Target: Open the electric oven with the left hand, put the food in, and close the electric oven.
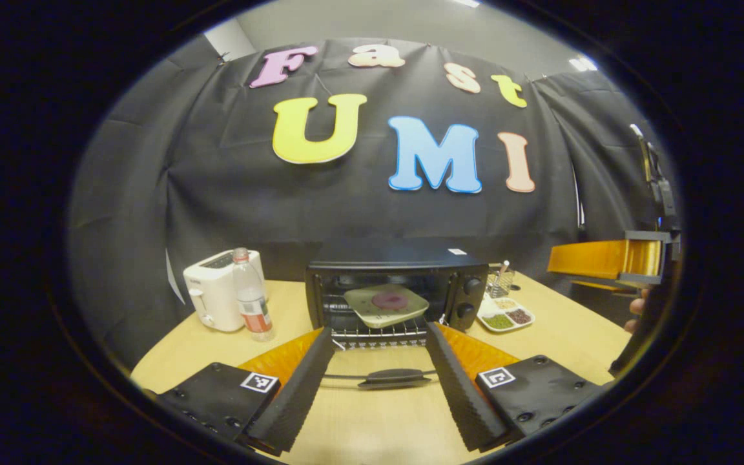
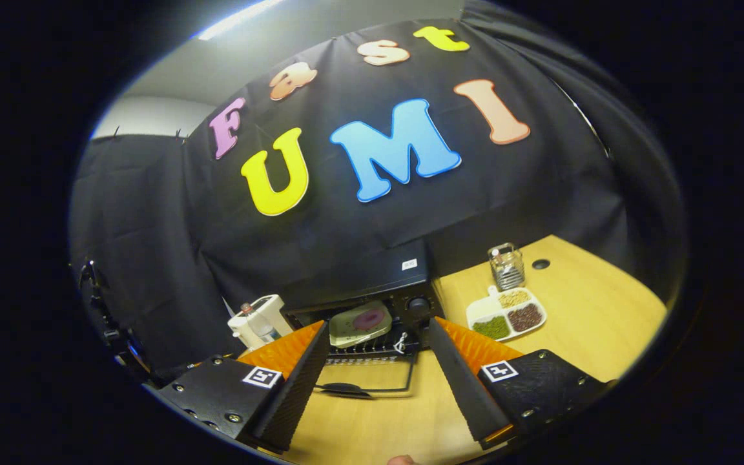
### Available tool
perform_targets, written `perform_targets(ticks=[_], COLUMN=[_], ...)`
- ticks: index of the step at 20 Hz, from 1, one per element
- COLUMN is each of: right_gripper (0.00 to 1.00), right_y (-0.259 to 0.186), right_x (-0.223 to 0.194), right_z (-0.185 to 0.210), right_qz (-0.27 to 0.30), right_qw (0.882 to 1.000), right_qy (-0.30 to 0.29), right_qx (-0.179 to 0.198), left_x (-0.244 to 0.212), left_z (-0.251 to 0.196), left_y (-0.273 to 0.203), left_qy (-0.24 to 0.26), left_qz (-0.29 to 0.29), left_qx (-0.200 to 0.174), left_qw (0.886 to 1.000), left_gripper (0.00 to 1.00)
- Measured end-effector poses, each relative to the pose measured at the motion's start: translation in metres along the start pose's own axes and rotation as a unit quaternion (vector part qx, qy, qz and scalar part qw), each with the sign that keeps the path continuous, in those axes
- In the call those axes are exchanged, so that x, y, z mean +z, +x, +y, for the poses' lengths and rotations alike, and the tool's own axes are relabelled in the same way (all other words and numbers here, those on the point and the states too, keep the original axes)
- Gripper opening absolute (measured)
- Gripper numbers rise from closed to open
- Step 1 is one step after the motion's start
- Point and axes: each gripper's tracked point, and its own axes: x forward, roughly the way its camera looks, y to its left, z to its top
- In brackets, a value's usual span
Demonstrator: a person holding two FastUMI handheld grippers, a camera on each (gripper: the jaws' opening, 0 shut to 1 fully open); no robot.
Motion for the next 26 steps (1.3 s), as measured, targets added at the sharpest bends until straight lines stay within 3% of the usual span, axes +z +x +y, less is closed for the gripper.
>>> perform_targets(ticks=[5, 8, 9, 11, 12, 13, 15, 21, 22, 24, 26], right_gripper=[0.96, 0.96, 0.96, 0.97, 0.96, 0.96, 0.97, 0.97, 0.96, 0.97, 0.96], right_y=[-0.039, -0.049, -0.051, -0.056, -0.058, -0.061, -0.066, -0.073, -0.074, -0.076, -0.079], right_x=[0.012, 0.010, 0.010, 0.012, 0.013, 0.014, 0.016, 0.013, 0.013, 0.017, 0.018], right_z=[-0.011, -0.020, -0.025, -0.037, -0.041, -0.044, -0.052, -0.059, -0.056, -0.053, -0.054], right_qz=[-0.035, -0.031, -0.031, -0.036, -0.037, -0.038, -0.043, -0.033, -0.031, -0.039, -0.042], right_qw=[0.997, 0.996, 0.995, 0.992, 0.991, 0.991, 0.989, 0.985, 0.985, 0.983, 0.983], right_qy=[-0.064, -0.079, -0.085, -0.095, -0.097, -0.099, -0.103, -0.115, -0.117, -0.125, -0.124], right_qx=[-0.022, -0.037, -0.046, -0.070, -0.078, -0.086, -0.101, -0.126, -0.125, -0.125, -0.129], left_x=[-0.051, -0.084, -0.093, -0.113, -0.125, -0.134, -0.149, -0.173, -0.178, -0.180, -0.182], left_z=[-0.021, -0.030, -0.032, -0.033, -0.034, -0.034, -0.037, -0.026, -0.026, -0.025, -0.027], left_y=[0.024, 0.036, 0.040, 0.052, 0.058, 0.064, 0.074, 0.103, 0.105, 0.110, 0.112], left_qy=[0.002, 0.002, 0.002, 0.001, 0.000, -0.003, -0.010, -0.004, -0.005, 0.005, 0.015], left_qz=[0.049, 0.084, 0.093, 0.114, 0.128, 0.140, 0.159, 0.183, 0.190, 0.193, 0.199], left_qx=[-0.017, -0.027, -0.028, -0.026, -0.023, -0.020, -0.019, -0.011, -0.011, -0.010, -0.002], left_qw=[0.999, 0.996, 0.995, 0.993, 0.992, 0.990, 0.987, 0.983, 0.982, 0.981, 0.980], left_gripper=[1.00, 0.95, 1.00, 0.97, 0.91, 0.98, 1.00, 1.00, 0.92, 1.00, 0.99])
